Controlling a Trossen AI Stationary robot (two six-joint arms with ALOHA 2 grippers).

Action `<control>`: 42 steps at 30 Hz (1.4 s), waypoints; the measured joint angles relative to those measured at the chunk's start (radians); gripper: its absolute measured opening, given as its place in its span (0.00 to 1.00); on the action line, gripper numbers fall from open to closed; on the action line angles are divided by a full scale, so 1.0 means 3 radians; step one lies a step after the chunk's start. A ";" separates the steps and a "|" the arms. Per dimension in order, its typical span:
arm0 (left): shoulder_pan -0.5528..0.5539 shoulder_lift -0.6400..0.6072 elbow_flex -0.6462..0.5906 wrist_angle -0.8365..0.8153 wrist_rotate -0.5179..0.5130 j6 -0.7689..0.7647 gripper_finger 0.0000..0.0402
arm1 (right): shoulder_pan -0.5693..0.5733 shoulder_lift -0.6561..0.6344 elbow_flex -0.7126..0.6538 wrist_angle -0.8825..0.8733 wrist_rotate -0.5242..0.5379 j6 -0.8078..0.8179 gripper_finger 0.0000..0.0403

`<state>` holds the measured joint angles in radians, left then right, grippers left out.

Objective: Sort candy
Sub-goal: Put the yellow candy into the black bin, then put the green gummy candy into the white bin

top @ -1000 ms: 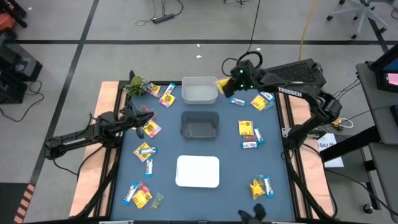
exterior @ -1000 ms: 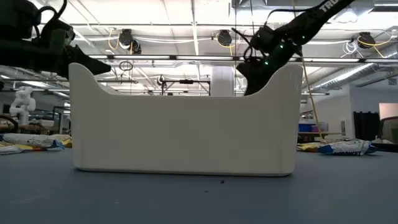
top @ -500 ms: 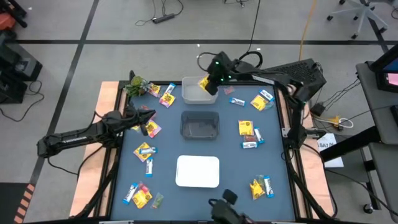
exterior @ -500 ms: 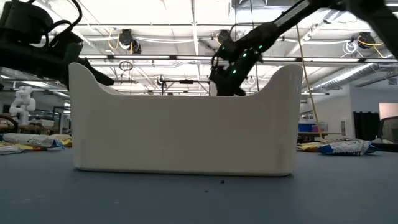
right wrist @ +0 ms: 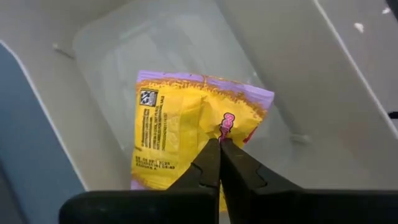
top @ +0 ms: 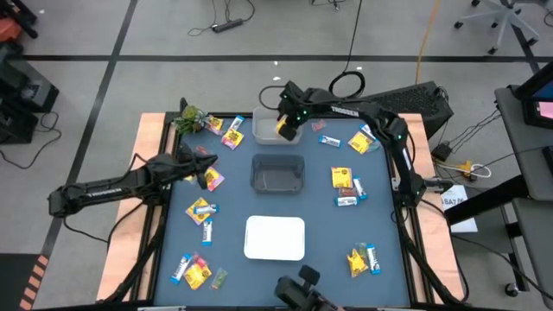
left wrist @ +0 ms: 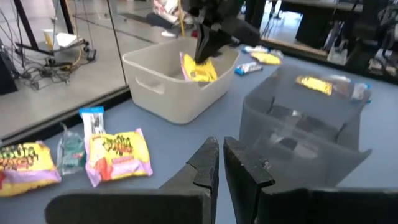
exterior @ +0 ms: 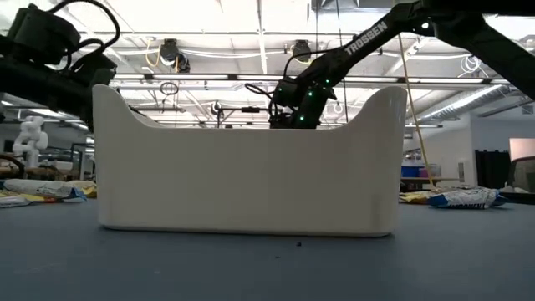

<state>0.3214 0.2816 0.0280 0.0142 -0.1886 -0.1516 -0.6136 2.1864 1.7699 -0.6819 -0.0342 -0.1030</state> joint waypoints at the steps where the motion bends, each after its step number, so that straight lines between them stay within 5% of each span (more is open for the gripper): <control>1: 0.0000 0.0020 0.0000 -0.0009 0.0000 -0.0001 0.08 | 0.0014 0.0000 0.0000 0.0000 0.0032 -0.0009 0.02; 11: 0.0000 0.0183 0.0000 -0.0048 0.0011 -0.0089 0.08 | 0.0069 -0.0050 0.0000 -0.0051 0.0042 0.0058 0.28; 17: -0.0001 0.0228 0.0067 -0.0074 0.0204 -0.0088 0.08 | 0.0122 -0.0440 0.0002 0.0021 0.0264 -0.0093 0.05; 22: -0.0001 0.0307 0.0100 -0.0083 0.0203 -0.0087 0.08 | 0.0258 -0.0622 -0.0059 0.0180 0.0230 -0.0116 0.00; 36: 0.0083 0.0850 0.0272 -0.0078 0.0153 -0.0080 0.08 | 0.0720 -0.1931 -0.2544 0.2519 0.0222 0.0243 0.00; 42: 0.0357 0.1310 0.0446 -0.0115 0.0149 -0.0080 0.08 | 0.0890 -0.2519 -0.3298 0.3065 0.0380 0.0252 0.00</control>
<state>0.4285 0.6745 0.1619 -0.0203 -0.1440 -0.1757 -0.3465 1.4308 0.7803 0.2377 0.0800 -0.0274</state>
